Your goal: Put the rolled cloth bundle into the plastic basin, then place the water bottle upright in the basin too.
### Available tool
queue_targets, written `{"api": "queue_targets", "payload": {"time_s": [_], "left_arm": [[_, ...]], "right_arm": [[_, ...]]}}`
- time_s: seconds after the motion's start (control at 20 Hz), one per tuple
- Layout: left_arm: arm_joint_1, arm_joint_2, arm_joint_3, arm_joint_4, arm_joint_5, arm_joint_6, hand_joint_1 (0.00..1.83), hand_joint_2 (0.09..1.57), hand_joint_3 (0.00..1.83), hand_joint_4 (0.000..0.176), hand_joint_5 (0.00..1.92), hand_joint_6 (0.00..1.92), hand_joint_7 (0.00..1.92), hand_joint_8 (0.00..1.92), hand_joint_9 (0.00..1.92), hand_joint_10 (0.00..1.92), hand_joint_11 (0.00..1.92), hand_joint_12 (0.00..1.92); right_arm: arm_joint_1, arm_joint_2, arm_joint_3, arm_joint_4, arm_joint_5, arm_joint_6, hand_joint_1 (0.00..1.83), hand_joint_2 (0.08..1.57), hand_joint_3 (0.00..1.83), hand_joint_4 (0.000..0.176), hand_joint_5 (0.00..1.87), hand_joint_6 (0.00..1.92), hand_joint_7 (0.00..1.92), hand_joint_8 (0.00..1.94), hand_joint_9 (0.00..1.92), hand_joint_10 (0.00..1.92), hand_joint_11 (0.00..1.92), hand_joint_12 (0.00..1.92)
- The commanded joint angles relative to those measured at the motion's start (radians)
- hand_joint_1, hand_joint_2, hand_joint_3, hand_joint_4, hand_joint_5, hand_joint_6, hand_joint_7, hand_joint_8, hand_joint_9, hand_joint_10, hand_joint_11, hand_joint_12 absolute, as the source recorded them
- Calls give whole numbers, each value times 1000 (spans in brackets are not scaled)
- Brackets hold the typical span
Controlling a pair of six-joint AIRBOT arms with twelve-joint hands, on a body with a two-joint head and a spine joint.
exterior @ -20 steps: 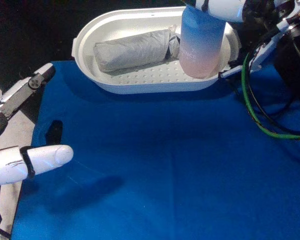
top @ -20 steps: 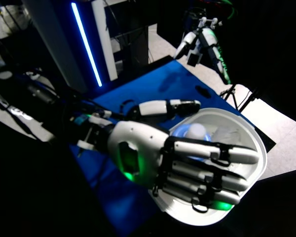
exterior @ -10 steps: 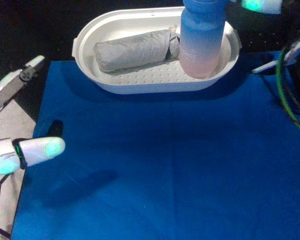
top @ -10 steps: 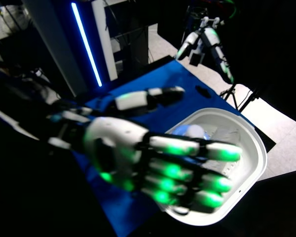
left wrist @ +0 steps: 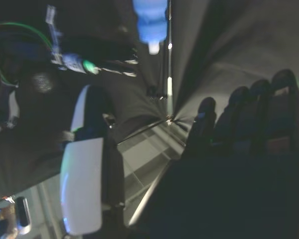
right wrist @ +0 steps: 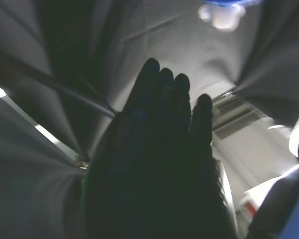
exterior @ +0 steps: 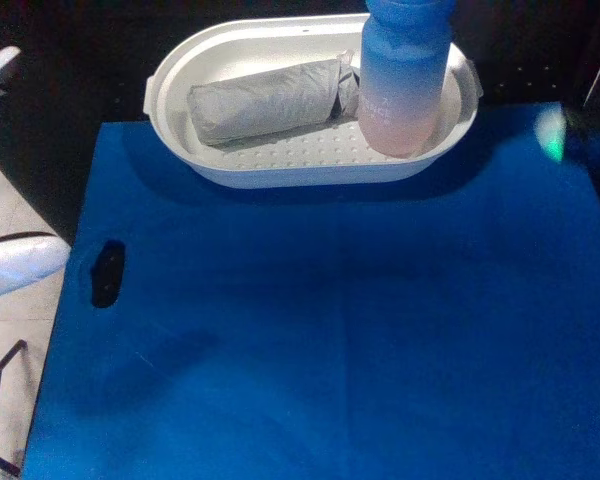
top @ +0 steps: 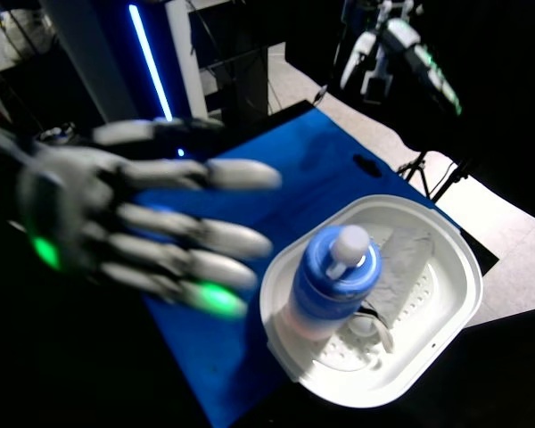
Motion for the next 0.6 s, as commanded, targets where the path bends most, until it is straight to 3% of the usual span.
{"api": "queue_targets", "payload": {"time_s": [0.0,0.05,0.15,0.2,0.3,0.45,0.55], "left_arm": [[11,12,-9,-11,-167,2,427,1019,32,175,9,0,0,0,0,0,0,0],[27,17,-21,-19,-182,4,205,1058,38,176,0,0,0,0,0,0,0,0],[69,29,-43,-42,-212,5,15,1054,18,176,0,0,0,0,0,0,0,0],[89,33,-52,-63,-219,6,1,1055,16,176,0,0,0,0,0,0,0,0],[100,34,-66,-81,-219,16,0,1042,7,176,0,0,0,0,0,0,0,0],[106,34,-76,-89,-219,16,0,1031,0,176,0,0,0,0,0,0,18,10],[111,33,-77,-96,-219,16,0,1042,4,176,0,0,0,0,0,0,13,9]], "right_arm": [[-24,21,-18,48,224,3,679,926,0,176,77,1,51,4,0,0,0,0],[-86,43,-50,77,273,3,662,957,10,176,64,0,54,3,0,0,0,0],[-208,68,-115,141,366,3,614,1002,21,176,31,0,1,0,0,0,0,0],[-268,73,-143,172,411,3,594,1009,19,176,27,0,0,0,0,0,0,0],[-379,75,-194,234,509,3,366,1104,20,176,27,0,28,2,0,0,0,0],[-424,69,-221,253,535,3,231,1187,10,176,48,4,42,2,0,0,0,0],[-425,60,-221,260,535,3,243,1199,7,176,66,7,65,7,11,4,0,0]]}}
